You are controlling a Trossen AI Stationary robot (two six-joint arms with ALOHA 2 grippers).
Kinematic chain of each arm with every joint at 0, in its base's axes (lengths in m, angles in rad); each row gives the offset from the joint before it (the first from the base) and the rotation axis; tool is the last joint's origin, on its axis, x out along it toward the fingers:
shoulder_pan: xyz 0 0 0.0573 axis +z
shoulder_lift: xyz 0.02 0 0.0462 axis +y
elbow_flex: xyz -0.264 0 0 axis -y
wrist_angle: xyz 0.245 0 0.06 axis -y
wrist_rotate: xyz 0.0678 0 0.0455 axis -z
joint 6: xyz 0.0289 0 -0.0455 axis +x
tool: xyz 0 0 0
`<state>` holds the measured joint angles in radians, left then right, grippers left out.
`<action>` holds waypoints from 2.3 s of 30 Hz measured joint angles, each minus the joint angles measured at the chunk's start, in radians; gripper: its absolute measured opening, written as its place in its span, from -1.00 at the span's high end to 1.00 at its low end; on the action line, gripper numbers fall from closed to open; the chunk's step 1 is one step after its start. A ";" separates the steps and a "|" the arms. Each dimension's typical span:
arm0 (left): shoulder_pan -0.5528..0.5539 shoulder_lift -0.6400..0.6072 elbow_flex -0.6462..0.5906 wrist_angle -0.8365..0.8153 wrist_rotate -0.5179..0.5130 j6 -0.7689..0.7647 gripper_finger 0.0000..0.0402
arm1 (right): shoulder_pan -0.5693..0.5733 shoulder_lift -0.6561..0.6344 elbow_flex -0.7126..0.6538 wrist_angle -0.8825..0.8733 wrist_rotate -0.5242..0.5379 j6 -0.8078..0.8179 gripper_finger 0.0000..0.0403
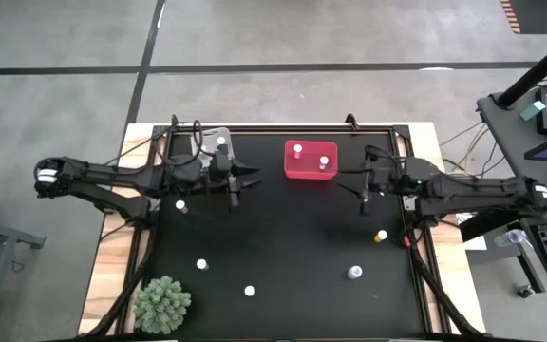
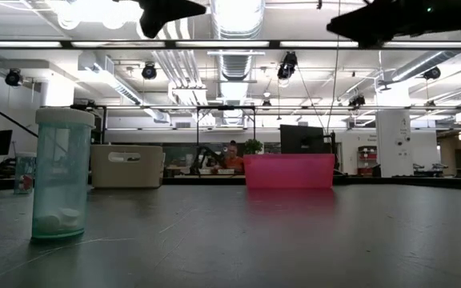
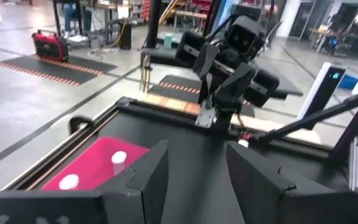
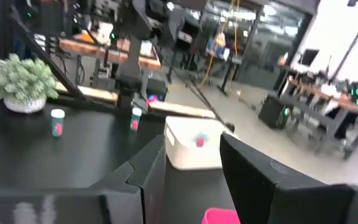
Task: Pick and place medicine bottles into bin by pill shape (circle, oval)
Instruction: Put the blue capsule bottle into the gray bin
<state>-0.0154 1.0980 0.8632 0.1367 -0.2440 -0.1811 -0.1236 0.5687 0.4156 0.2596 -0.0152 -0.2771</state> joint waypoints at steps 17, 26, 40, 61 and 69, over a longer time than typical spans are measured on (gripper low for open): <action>-0.005 0.330 0.561 -0.576 0.007 -0.128 0.28 | 0.004 -0.248 -0.082 -0.045 -0.074 -0.030 0.32; -0.006 0.385 0.768 -1.189 0.009 -0.502 0.28 | 0.004 -0.350 -0.083 -0.093 -0.074 -0.027 0.33; -0.065 0.303 0.531 -1.639 0.090 -0.888 0.28 | 0.004 -0.345 -0.083 -0.097 -0.071 -0.020 0.34; 0.026 0.068 -0.012 -1.429 0.142 -1.044 0.25 | 0.004 -0.344 -0.082 -0.089 -0.071 -0.022 0.34; 0.047 0.048 -0.037 -1.416 0.128 -1.043 0.01 | 0.004 -0.344 -0.082 -0.089 -0.070 -0.022 0.34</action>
<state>0.0312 1.1461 0.8264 -1.2790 -0.1159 -1.2240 -0.1200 0.2249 0.3336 0.1707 -0.0856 -0.2993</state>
